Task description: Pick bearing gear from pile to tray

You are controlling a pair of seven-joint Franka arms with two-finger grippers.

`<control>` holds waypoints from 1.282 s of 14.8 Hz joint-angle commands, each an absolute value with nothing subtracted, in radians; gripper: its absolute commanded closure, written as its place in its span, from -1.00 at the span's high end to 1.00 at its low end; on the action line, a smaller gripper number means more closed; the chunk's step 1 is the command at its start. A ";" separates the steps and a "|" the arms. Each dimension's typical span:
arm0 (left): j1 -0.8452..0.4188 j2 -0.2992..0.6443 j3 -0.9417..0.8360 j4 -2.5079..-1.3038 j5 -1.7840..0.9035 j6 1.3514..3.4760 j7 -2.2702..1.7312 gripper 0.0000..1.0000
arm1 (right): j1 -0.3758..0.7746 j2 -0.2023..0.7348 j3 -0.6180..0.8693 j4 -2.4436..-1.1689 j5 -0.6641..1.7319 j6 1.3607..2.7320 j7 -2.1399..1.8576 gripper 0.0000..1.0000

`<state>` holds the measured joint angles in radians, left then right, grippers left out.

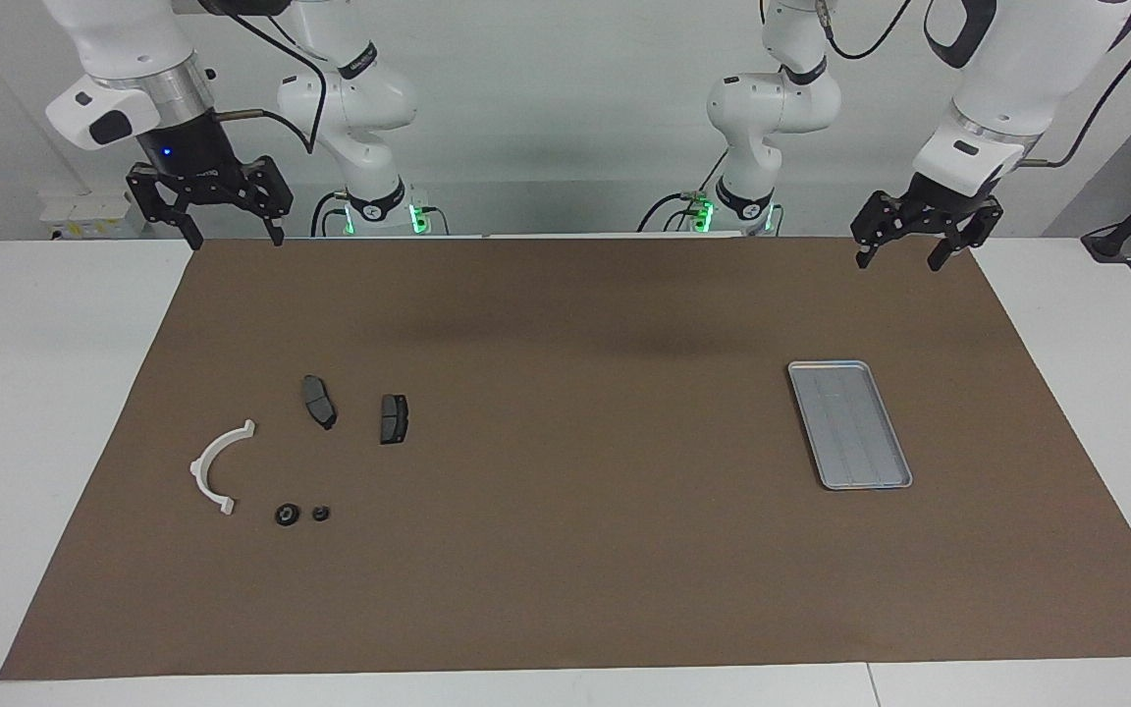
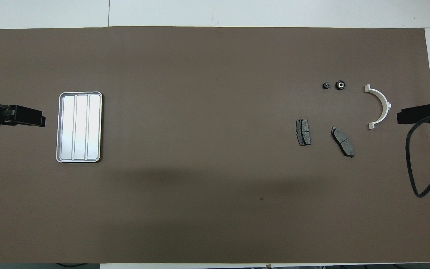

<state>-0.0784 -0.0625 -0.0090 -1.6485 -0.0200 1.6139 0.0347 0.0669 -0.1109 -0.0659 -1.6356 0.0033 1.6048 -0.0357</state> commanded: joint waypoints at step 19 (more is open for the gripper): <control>-0.083 -0.078 -0.003 -1.667 -0.029 1.615 0.037 1.00 | 0.063 -0.146 -0.052 -1.671 0.002 1.598 -0.055 1.00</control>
<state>-0.0785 -0.0625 -0.0087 -1.6523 -0.0200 1.6137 0.0348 0.0721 -0.1228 -0.0568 -1.6473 0.0042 1.6044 -0.0357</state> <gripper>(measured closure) 0.000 0.000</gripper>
